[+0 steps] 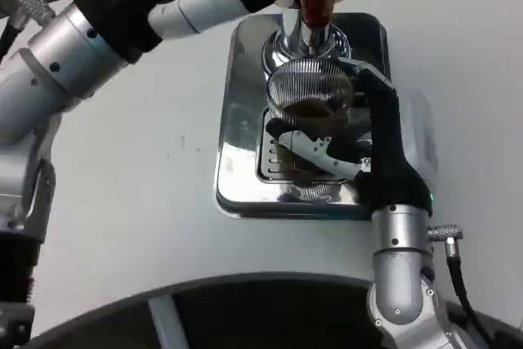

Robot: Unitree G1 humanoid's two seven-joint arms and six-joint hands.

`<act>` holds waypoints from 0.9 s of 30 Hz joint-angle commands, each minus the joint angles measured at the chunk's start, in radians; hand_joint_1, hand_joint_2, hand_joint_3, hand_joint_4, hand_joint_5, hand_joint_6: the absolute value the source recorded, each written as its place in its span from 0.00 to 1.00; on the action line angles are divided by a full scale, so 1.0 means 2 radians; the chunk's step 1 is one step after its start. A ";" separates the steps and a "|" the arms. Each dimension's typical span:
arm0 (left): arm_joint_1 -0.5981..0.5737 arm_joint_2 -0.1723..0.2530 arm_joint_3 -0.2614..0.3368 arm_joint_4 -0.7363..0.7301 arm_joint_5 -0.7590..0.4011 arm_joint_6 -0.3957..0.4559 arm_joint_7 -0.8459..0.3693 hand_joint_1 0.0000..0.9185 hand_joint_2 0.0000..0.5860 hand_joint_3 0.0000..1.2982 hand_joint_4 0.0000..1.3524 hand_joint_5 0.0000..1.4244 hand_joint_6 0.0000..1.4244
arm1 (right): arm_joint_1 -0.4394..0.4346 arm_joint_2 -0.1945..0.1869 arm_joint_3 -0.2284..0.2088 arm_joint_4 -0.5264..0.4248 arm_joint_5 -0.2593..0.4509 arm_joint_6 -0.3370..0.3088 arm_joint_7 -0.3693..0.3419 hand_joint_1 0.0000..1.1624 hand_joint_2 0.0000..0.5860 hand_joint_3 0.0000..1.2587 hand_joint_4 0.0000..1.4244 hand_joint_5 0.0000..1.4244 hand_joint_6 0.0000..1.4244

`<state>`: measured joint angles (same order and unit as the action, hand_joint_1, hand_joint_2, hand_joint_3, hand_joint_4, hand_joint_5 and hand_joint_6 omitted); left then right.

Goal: Grasp the cup under the faucet to collect the drink, then remove the cup.

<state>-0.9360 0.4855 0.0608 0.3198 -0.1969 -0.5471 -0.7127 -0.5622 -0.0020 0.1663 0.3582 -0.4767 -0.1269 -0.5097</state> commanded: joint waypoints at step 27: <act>0.259 0.037 0.088 -0.220 -0.044 0.058 0.027 0.00 0.09 0.15 0.21 0.26 0.24 | 0.052 -0.017 -0.020 -0.079 -0.008 0.021 0.001 0.87 0.19 0.62 0.67 0.82 0.87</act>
<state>-0.4611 0.5525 0.2206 -0.0868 -0.2702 -0.4396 -0.6749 -0.4797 -0.0382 0.1337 0.2336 -0.4919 -0.0887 -0.5062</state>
